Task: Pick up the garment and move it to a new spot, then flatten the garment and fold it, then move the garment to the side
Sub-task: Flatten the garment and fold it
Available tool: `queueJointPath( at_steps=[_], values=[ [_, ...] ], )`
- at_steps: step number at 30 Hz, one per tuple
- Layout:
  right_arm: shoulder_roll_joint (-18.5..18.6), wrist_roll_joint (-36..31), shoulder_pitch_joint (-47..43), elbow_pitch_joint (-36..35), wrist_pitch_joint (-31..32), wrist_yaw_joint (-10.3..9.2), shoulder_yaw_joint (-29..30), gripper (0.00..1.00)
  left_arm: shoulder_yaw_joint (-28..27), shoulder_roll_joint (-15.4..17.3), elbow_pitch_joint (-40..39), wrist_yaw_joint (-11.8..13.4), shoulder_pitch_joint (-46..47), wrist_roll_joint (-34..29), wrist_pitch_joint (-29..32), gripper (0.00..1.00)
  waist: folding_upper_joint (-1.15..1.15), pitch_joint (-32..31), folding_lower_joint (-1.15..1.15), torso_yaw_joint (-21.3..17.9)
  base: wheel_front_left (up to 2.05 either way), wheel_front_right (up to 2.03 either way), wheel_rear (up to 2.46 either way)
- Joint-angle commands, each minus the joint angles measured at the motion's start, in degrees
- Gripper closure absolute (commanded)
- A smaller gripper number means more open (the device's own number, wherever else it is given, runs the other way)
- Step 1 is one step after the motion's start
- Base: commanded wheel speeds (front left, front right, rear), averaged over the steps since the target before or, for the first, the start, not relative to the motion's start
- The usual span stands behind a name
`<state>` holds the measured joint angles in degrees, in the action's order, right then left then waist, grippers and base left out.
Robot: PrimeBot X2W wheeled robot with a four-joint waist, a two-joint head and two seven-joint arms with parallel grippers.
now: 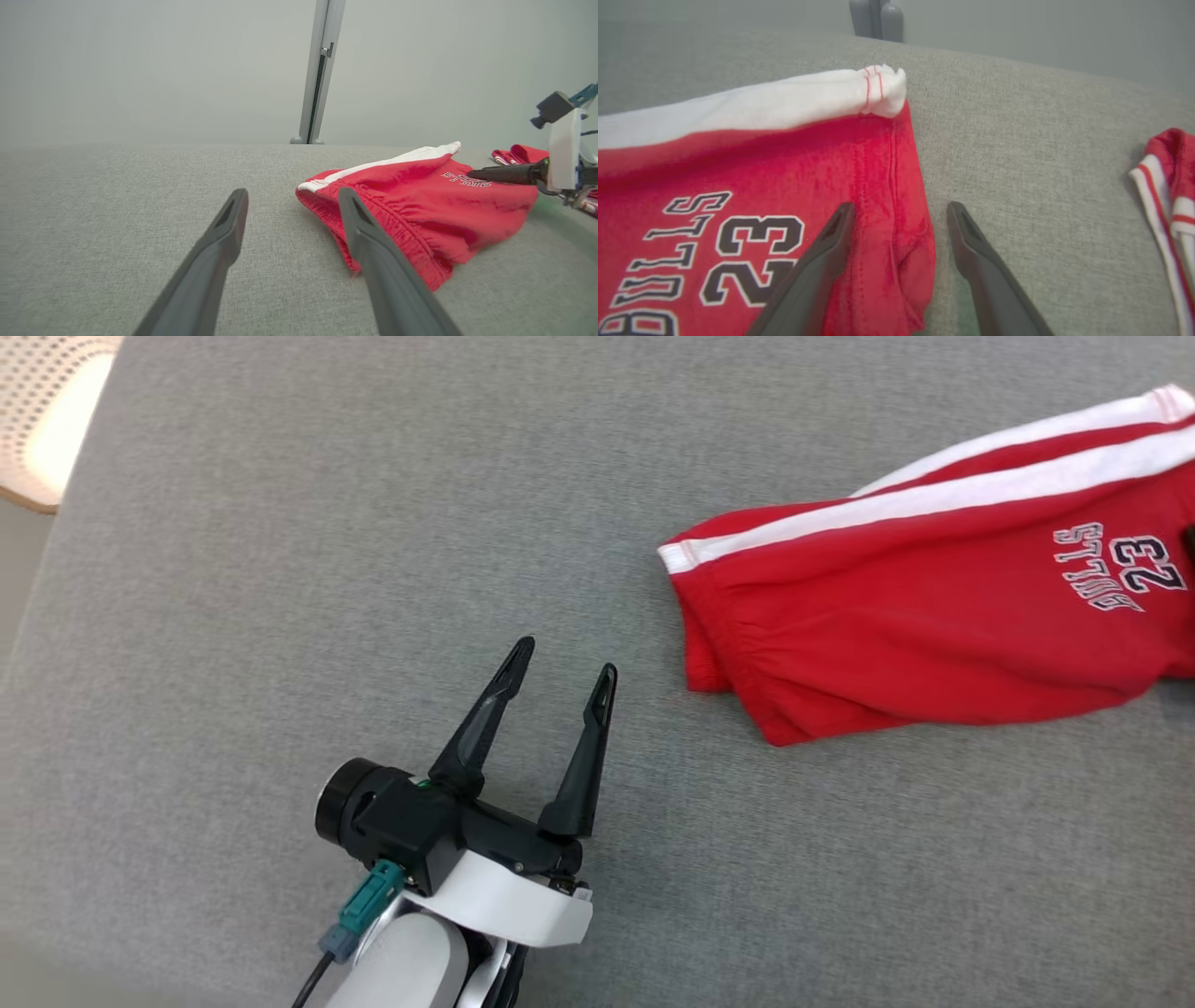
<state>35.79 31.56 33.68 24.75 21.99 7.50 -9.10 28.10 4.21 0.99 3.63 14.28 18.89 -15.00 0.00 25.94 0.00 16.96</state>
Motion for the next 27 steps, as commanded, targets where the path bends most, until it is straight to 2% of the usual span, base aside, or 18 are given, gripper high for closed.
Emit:
queueJointPath(
  at_steps=[1, 6, 7, 8, 9, 18, 27],
  values=[
    [0.4, -1.6, 1.8, 2.8, 1.5, -0.03, 0.5, 0.00, -0.6, -0.4, -0.3, -0.9, -0.8, -1.2, -0.2, 0.00, 0.00, 0.0, 0.00, 1.3, 0.00, 0.00, 0.00],
    [-1.7, -3.3, 4.0, 8.2, 4.8, -0.05, 1.0, 0.00, -1.5, -0.9, -0.2, -2.2, -1.8, -2.6, -0.2, 0.00, 0.00, -0.3, 0.00, 2.2, 0.00, 0.00, 0.00],
    [-2.1, -3.1, 4.4, 8.9, 5.1, -0.04, 0.9, 0.04, -1.6, -1.0, -0.1, -2.4, -2.0, -2.9, -0.2, 0.00, 0.00, -0.3, 0.00, 2.3, 0.00, 0.00, 0.00],
    [-2.5, -2.7, 4.8, 9.5, 5.2, -0.03, 0.9, 0.57, -1.8, -1.1, 0.0, -2.6, -2.2, -3.0, -0.2, 0.00, 0.00, -0.3, 0.00, 2.4, 0.00, 0.00, 0.00],
    [-2.9, -2.4, 5.0, 9.8, 5.2, -0.03, 0.6, 1.00, -2.0, -1.2, 0.1, -2.8, -2.2, -3.1, -0.2, 0.00, 0.00, -0.4, 0.00, 2.4, 0.00, 0.00, 0.00],
    [-3.1, -0.8, 3.3, 8.2, 0.4, -0.04, -0.1, 1.00, -3.1, -1.2, 0.5, -3.2, -3.1, -3.9, -0.2, 0.00, 0.00, -3.2, 0.00, -1.6, 0.00, 0.00, 0.00],
    [1.4, -2.5, -3.4, 1.1, -1.0, -0.04, 4.4, 1.00, -3.8, -1.2, 0.8, -3.4, -4.5, -4.2, -0.2, 0.00, 0.00, -6.5, 0.00, -6.4, 0.00, 0.00, 0.00]
  ],
)
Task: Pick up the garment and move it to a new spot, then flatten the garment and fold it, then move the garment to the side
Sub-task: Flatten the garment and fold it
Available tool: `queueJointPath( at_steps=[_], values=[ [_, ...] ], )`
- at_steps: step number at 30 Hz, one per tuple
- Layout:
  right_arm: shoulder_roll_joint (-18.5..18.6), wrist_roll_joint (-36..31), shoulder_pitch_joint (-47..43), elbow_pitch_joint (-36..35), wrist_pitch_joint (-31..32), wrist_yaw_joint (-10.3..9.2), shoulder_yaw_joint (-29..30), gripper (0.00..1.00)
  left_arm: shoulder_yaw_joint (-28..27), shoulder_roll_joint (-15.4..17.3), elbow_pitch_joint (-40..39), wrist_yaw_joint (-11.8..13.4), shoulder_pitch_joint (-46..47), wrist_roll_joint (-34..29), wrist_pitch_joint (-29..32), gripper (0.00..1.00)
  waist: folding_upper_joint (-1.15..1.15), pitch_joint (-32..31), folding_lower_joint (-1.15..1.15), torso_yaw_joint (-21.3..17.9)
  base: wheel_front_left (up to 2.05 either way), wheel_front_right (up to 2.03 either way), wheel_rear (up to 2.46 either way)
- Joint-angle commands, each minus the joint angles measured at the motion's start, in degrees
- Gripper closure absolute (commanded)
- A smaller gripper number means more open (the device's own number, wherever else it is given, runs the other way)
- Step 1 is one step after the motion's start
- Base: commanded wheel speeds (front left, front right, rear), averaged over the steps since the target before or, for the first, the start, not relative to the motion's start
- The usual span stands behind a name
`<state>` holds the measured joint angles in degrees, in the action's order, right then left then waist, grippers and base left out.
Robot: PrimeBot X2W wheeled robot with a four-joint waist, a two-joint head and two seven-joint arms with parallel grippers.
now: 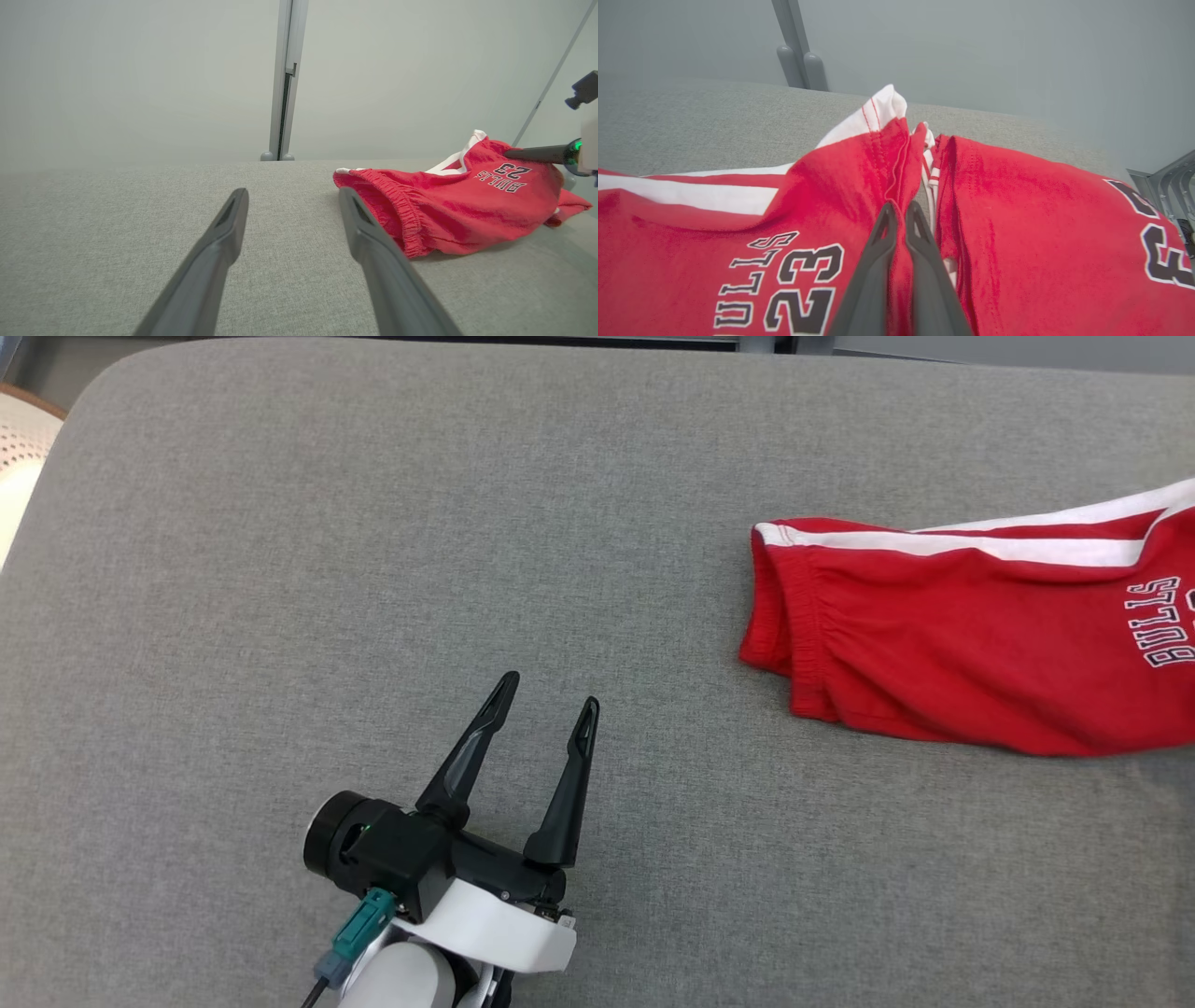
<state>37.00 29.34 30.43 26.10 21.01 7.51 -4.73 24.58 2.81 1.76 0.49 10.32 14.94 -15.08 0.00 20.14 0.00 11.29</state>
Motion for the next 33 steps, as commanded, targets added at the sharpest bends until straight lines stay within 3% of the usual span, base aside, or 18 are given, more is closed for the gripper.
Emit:
queueJointPath(
  at_steps=[1, 8, 16, 31, 32, 33],
  values=[
    [0.6, -0.7, -0.8, -1.1, 0.2, -0.05, 0.6, 1.00, -0.3, 0.2, 0.0, -0.2, -0.4, -0.3, -0.1, 0.00, 0.00, -0.8, 0.00, -0.9, 0.00, 0.00, 0.00],
    [-2.2, -4.0, -1.6, -8.6, 3.1, -0.05, 1.9, 1.00, -0.4, 0.2, 0.9, -0.4, -0.6, -0.3, -0.1, 0.00, 0.00, -2.2, 0.00, -1.5, 0.00, 0.00, 0.00],
    [-11.6, -7.4, 1.6, -17.1, 8.2, -0.05, -3.2, 1.00, 0.2, 0.2, 1.5, -0.3, -1.1, 0.2, -0.1, 0.00, 0.00, -4.3, 0.00, -1.1, 0.00, 0.00, 0.00],
    [-22.5, -9.4, 1.3, -12.7, 8.1, -0.05, -11.6, 1.00, 2.2, 0.2, 1.5, 0.2, -1.1, 1.7, -0.1, 0.00, 0.00, -4.3, 0.00, 1.8, 0.00, 0.00, 0.00],
    [-23.2, -8.9, 1.0, -12.4, 7.9, -0.05, -12.0, 0.56, 2.2, 0.2, 1.5, 0.1, -1.1, 1.7, -0.1, 0.00, 0.00, -4.3, 0.00, 1.9, 0.00, 0.00, 0.00],
    [-24.0, -8.3, 0.8, -12.3, 7.1, -0.05, -12.0, 0.00, 2.3, 0.2, 1.6, 0.2, -1.1, 1.7, -0.1, 0.00, 0.00, -4.3, 0.00, 1.9, 0.00, 0.00, 0.00]
  ],
)
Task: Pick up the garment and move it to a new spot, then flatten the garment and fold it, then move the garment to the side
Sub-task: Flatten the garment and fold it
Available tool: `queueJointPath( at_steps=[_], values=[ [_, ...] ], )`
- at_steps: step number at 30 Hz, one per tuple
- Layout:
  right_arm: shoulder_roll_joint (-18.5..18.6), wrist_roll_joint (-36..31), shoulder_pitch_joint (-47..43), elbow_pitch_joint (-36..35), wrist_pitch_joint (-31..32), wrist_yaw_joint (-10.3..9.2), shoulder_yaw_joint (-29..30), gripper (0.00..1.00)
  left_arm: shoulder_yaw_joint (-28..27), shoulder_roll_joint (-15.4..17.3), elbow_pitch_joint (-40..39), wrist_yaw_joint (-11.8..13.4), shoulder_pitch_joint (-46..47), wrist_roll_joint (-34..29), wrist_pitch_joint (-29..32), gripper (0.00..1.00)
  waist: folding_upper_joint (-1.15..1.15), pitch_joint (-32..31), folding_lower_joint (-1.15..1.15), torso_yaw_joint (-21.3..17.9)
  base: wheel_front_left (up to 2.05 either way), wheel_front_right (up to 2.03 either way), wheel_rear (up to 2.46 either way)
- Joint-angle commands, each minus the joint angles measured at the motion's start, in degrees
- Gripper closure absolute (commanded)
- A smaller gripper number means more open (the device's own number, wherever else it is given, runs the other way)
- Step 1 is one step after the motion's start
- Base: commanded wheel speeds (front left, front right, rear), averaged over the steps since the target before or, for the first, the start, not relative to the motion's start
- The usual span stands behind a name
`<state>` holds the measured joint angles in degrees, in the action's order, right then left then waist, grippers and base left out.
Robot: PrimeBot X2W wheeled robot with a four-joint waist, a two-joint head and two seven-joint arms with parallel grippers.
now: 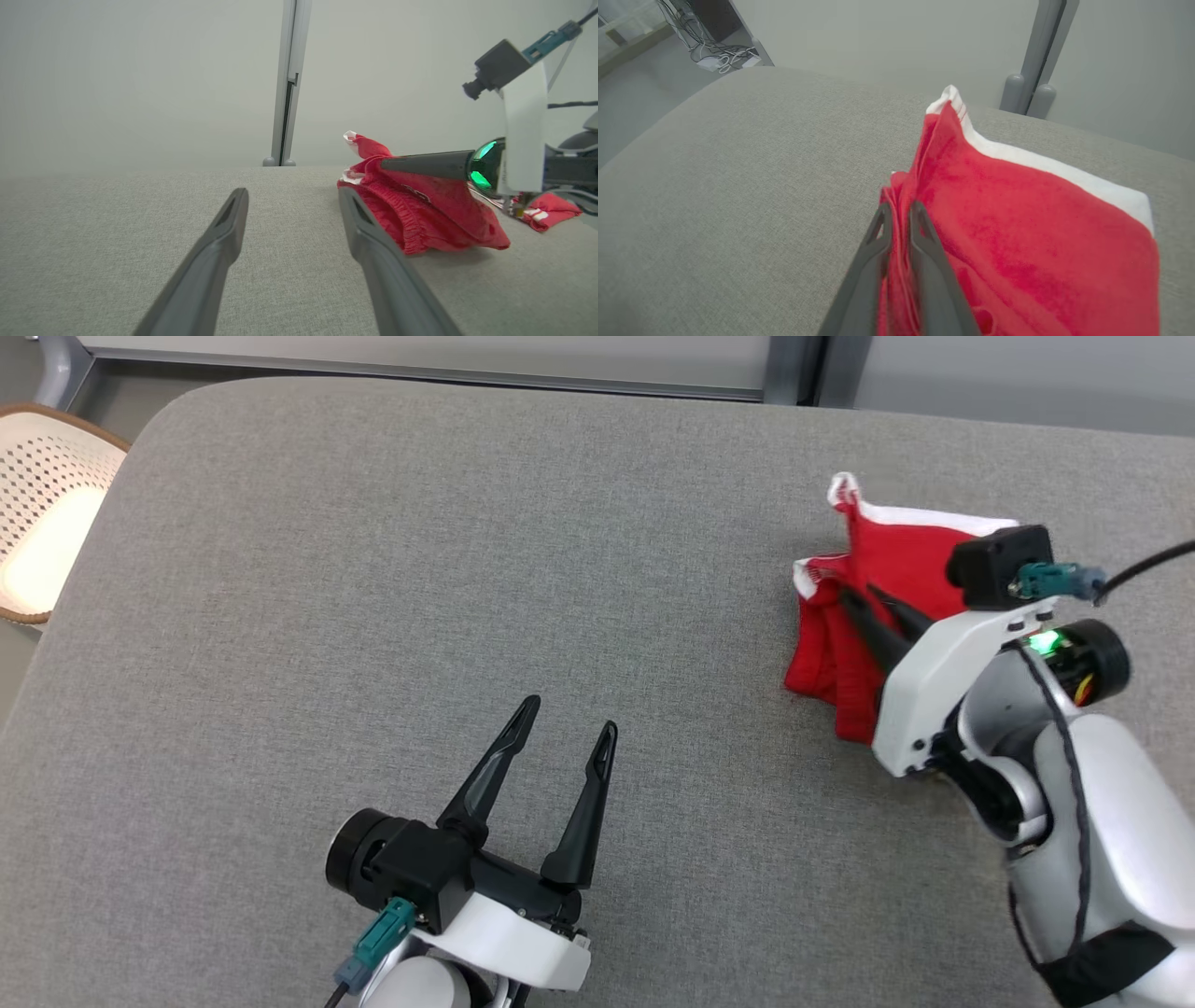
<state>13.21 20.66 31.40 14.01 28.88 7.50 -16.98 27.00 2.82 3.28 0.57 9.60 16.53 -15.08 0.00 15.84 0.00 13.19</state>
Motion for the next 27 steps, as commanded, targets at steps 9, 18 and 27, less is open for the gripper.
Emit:
queueJointPath(
  at_steps=[9, 18, 27],
  values=[
    [-1.5, 5.7, -2.8, -2.2, -15.5, -0.03, 2.2, 0.00, -0.8, 0.2, 0.9, 0.0, -1.2, -0.2, -0.1, 0.00, 0.00, -2.0, 0.00, -2.0, 0.00, 0.00, 0.00],
    [4.1, 2.1, -9.4, -0.2, -33.1, -0.03, 6.5, 0.00, -6.9, 0.2, -0.2, 0.7, -4.4, 0.1, -0.1, 0.00, 0.00, -5.8, 0.00, -6.6, 0.00, 0.00, 0.00],
    [6.2, 0.6, -15.4, 6.6, -41.3, -0.03, 5.6, 1.00, -11.2, 0.2, -1.7, 0.0, -8.6, -1.7, -0.1, 0.00, 0.00, -7.7, 0.00, -7.2, 0.00, 0.00, 0.00]
  ],
)
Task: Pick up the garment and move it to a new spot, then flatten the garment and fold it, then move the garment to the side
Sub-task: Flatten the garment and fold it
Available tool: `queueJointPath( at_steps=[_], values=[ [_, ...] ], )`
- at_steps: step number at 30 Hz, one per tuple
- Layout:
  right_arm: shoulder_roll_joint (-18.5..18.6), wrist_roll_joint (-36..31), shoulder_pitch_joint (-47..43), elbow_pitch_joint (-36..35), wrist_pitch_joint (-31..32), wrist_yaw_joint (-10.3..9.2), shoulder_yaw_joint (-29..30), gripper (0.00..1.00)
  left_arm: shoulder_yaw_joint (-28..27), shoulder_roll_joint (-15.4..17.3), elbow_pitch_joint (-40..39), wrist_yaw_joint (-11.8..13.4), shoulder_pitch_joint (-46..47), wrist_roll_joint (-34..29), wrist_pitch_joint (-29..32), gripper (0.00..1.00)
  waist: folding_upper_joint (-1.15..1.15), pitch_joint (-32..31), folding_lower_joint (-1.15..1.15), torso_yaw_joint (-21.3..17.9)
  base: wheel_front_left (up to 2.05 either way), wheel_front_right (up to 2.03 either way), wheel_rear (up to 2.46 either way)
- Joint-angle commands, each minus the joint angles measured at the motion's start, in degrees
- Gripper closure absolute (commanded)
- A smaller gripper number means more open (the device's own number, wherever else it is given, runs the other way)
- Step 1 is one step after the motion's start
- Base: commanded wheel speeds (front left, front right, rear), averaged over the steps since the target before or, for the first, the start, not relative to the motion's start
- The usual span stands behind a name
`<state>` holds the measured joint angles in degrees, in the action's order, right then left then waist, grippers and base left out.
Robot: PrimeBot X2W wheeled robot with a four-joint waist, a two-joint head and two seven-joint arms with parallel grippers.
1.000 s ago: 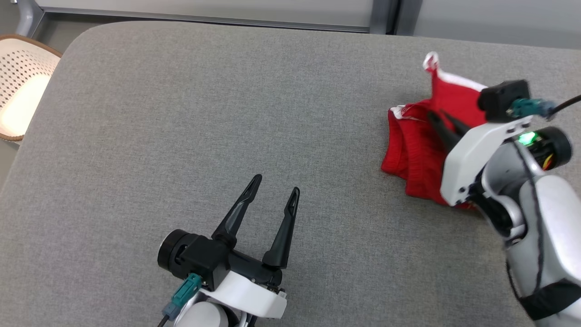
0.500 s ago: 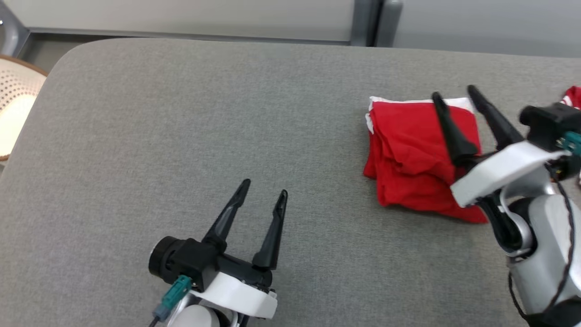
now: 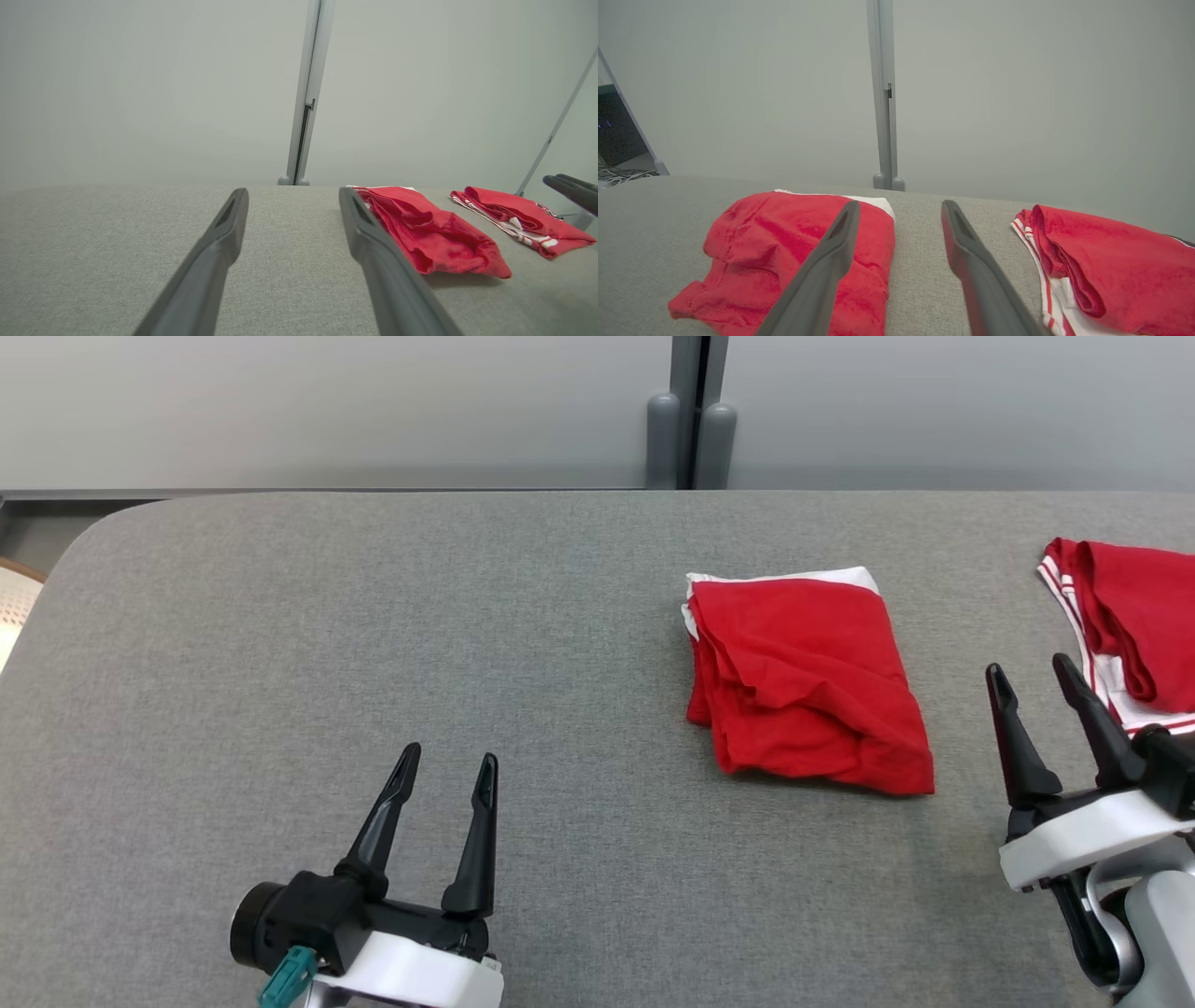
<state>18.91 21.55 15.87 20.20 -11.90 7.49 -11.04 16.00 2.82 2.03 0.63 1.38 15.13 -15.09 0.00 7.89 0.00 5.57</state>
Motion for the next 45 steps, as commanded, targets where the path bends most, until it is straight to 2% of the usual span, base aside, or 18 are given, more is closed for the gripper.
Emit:
queueJointPath(
  at_steps=[1, 4, 8, 13, 18, 25, 32, 35, 39, 43, 45],
  values=[
    [1.1, -0.8, 0.6, 1.0, -0.7, -0.01, -1.1, 1.00, -0.1, 0.2, -0.7, -0.2, -0.4, -0.3, -0.1, 0.00, 0.00, 0.5, 0.00, 0.8, 0.00, 0.00, 0.00],
    [2.3, -1.8, 2.5, 2.5, -0.9, -0.01, -2.7, 1.00, 0.5, 0.2, -1.1, -0.5, -0.2, -0.3, -0.1, 0.00, 0.00, 1.1, 0.00, 1.8, 0.00, 0.00, 0.00],
    [6.1, -4.8, 8.1, 6.7, -0.3, -0.02, -8.9, 1.00, 2.2, 0.2, -1.2, -1.0, 1.2, 0.2, -0.1, 0.00, 0.00, 3.1, 0.00, 4.6, 0.00, 0.00, 0.00],
    [11.7, -5.1, 16.0, 12.4, 0.1, -0.02, -21.8, 1.00, 4.8, 0.2, -0.4, -1.4, 2.2, 0.8, -0.1, 0.00, 0.00, 5.1, 0.00, 7.5, 0.00, 0.00, 0.00],
    [15.3, -1.3, 21.1, 17.2, -0.6, -0.02, -34.2, 1.00, 6.2, 0.2, 0.1, -1.2, 3.2, 1.6, -0.1, 0.00, 0.00, 6.4, 0.00, 8.9, 0.00, 0.00, 0.00],
    [15.2, 5.7, 24.2, 16.9, -2.6, -0.02, -46.0, 1.00, 6.5, 0.2, 0.2, -0.8, 4.2, 2.0, -0.1, 0.00, 0.00, 7.3, 0.00, 9.1, 0.00, 0.00, 0.00],
    [12.1, 8.2, 22.6, 14.5, -3.3, -0.01, -53.4, 1.00, 6.4, 0.2, 0.2, -0.5, 3.9, 2.1, -0.1, 0.00, 0.00, 6.6, 0.00, 8.5, 0.00, 0.00, 0.00],
    [11.2, 10.1, 22.8, 11.7, -3.3, -0.02, -53.7, 1.00, 6.4, 0.2, 0.1, -0.5, 3.8, 1.8, -0.1, 0.00, 0.00, 6.0, 0.00, 8.6, 0.00, 0.00, 0.00],
    [11.3, 10.1, 22.0, 7.9, -3.3, -0.02, -48.3, 1.00, 6.0, 0.2, -0.4, -0.3, 3.2, 1.6, -0.1, 0.00, 0.00, 5.2, 0.00, 8.8, 0.00, 0.00, 0.00],
    [10.8, 8.7, 19.6, 7.2, -3.2, -0.02, -43.2, 1.00, 5.7, 0.2, -0.5, -0.2, 2.6, 1.6, -0.1, 0.00, 0.00, 4.3, 0.00, 8.8, 0.00, 0.00, 0.00],
    [10.3, 8.1, 17.8, 7.3, -3.3, -0.02, -42.5, 1.00, 5.7, 0.2, -0.4, -0.2, 2.4, 1.7, -0.1, 0.00, 0.00, 3.9, 0.00, 8.8, 0.00, 0.00, 0.00]
  ],
)
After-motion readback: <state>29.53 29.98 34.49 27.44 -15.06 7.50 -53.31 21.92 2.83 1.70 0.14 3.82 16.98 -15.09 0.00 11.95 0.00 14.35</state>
